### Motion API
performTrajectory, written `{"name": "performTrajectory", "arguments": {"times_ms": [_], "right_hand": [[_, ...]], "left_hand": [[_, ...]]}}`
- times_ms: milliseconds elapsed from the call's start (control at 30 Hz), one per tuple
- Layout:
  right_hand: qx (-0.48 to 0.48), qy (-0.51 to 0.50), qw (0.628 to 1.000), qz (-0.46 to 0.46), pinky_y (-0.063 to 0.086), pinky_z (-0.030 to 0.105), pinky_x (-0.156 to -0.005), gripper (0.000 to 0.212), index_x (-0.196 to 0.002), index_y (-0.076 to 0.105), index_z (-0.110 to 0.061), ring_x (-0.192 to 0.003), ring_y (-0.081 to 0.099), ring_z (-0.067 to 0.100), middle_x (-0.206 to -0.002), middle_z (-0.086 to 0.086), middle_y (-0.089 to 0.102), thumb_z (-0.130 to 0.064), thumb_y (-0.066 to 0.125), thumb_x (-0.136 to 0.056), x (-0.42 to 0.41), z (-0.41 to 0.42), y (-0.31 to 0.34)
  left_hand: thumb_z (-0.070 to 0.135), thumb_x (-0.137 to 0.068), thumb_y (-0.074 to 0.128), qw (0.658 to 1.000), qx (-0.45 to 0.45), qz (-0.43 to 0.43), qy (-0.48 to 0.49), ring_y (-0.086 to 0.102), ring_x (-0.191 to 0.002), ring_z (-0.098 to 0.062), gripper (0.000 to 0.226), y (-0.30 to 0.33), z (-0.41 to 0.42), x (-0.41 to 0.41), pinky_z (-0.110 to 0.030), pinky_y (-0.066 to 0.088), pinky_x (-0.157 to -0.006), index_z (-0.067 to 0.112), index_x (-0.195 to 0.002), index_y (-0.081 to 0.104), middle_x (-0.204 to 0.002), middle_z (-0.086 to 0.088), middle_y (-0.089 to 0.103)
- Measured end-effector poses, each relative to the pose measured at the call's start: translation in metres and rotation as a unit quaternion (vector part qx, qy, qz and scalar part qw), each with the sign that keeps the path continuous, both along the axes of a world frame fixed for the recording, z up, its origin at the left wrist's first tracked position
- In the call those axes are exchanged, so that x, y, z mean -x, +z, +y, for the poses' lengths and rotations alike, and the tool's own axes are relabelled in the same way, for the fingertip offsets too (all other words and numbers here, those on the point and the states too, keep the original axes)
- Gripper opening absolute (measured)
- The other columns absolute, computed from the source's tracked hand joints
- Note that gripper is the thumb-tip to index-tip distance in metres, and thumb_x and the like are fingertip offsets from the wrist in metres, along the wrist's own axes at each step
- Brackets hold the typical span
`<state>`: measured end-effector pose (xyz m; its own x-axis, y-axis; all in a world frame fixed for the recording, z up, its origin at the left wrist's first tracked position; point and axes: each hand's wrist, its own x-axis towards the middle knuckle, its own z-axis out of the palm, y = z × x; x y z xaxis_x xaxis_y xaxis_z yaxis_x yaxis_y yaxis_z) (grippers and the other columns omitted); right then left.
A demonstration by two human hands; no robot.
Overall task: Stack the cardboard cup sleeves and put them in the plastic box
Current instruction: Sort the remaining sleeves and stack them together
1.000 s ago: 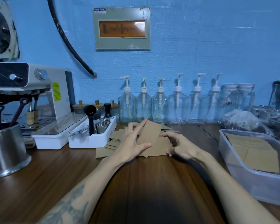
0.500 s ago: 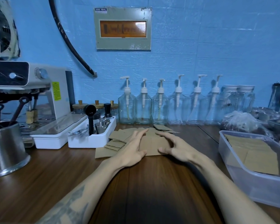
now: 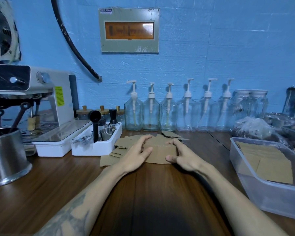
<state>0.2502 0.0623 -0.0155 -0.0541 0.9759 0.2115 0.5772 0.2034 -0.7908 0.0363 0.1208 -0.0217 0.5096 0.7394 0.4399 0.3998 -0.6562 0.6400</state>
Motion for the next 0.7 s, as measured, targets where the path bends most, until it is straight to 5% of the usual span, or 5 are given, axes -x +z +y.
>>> {"name": "performTrajectory", "arguments": {"times_ms": [100,233,400,533,700], "right_hand": [[0.012,0.001,1.0,0.008,0.05,0.04,-0.097,0.036,-0.113,0.047,-0.027,-0.102,0.062,0.022,-0.109,0.006,0.064,-0.005,0.064,-0.09,-0.005,0.0,0.001],[0.039,0.016,0.999,0.016,0.048,0.021,-0.079,0.032,-0.116,0.044,-0.024,-0.089,0.058,0.013,-0.102,0.003,0.062,-0.002,0.054,-0.095,-0.007,-0.001,0.003],[0.046,0.021,0.999,0.006,0.046,0.036,-0.096,0.033,-0.113,0.046,-0.033,-0.11,0.058,0.026,-0.119,0.011,0.06,-0.007,0.054,-0.094,-0.011,0.002,0.002],[0.036,0.017,0.999,0.015,0.048,0.036,-0.096,0.033,-0.113,0.049,-0.03,-0.105,0.06,0.022,-0.117,0.011,0.061,-0.005,0.056,-0.093,-0.015,0.003,0.001],[0.028,0.017,0.999,0.02,0.049,0.03,-0.09,0.032,-0.113,0.05,-0.027,-0.102,0.06,0.02,-0.116,0.009,0.061,-0.004,0.057,-0.093,-0.013,0.004,0.001]], "left_hand": [[0.03,-0.103,0.046,0.995,-0.071,0.007,0.069,0.049,-0.122,-0.007,0.039,0.006,0.015,0.014,-0.035,0.04,-0.109,0.024,-0.142,0.045,-0.133,0.006,0.05],[0.032,-0.104,0.04,0.964,-0.172,0.136,0.154,0.035,-0.14,-0.016,0.042,0.005,0.042,0.041,-0.034,0.029,-0.116,0.019,-0.144,0.044,-0.151,0.003,0.036],[0.047,-0.104,0.029,0.935,-0.106,0.302,0.15,0.001,-0.153,-0.02,0.059,-0.006,0.05,0.031,-0.039,0.004,-0.123,0.02,-0.156,0.023,-0.166,-0.003,0.005],[0.051,-0.103,0.031,0.932,-0.117,0.307,0.156,0.028,-0.142,-0.021,0.055,-0.004,0.048,0.033,-0.037,0.02,-0.115,0.017,-0.144,0.042,-0.152,-0.005,0.039],[0.069,-0.093,0.034,0.935,-0.098,0.306,0.149,0.041,-0.13,-0.024,0.071,-0.003,0.047,0.038,-0.039,0.029,-0.112,0.021,-0.144,0.043,-0.138,0.0,0.043]]}}
